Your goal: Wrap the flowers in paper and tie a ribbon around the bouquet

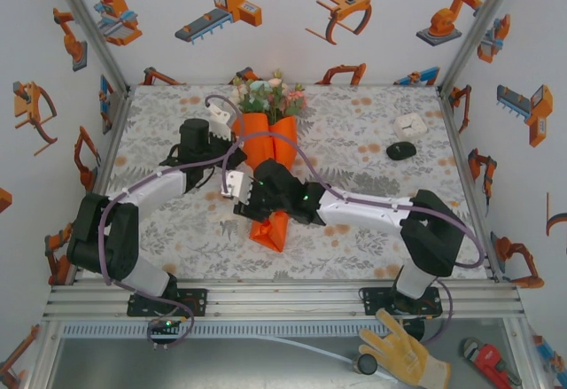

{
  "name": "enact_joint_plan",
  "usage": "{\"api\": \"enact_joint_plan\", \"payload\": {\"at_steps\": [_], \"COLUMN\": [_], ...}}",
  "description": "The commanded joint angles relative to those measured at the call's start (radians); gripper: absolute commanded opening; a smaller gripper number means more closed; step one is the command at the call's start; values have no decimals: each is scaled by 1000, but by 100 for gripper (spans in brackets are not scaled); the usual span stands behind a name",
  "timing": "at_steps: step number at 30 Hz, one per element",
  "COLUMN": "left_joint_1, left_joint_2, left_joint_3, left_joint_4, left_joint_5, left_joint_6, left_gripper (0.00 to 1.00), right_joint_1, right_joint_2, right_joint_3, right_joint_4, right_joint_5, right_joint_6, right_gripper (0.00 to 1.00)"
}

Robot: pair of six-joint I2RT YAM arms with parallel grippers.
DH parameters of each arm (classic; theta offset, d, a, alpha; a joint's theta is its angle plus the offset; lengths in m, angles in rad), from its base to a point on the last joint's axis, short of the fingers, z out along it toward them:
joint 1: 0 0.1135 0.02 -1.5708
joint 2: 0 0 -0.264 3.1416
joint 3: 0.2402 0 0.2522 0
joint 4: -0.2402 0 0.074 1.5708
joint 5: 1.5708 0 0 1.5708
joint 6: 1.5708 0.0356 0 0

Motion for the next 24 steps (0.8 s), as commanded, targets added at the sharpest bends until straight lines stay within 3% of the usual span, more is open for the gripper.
{"api": "enact_joint_plan", "payload": {"at_steps": [1, 5, 9, 12, 18, 24], "left_joint_1": [-5, 4, 30, 56, 59, 61], "left_joint_2": [-32, -48, -52, -19, 25, 39], "left_joint_3": [-5, -11, 8, 42, 76, 87], "left_joint_4": [-3, -11, -91, -151, -181, -174], "left_joint_5": [-15, -60, -174, -173, -148, -140], "left_joint_6": [22, -16, -106, -159, -163, -140], "left_gripper": [0, 0, 0, 0, 0, 0], "right_joint_1": [-4, -5, 13, 39, 52, 32], "right_joint_2": [-97, -99, 47, 163, 306, 366], "right_joint_3": [-52, -51, 193, 322, 428, 418], "right_joint_4": [122, 39, -327, -440, -473, -406], "right_joint_5": [22, 4, 34, 49, 100, -1], "right_joint_6": [89, 147, 78, 0, -308, -446], "right_gripper": [49, 44, 36, 37, 37, 33]}}
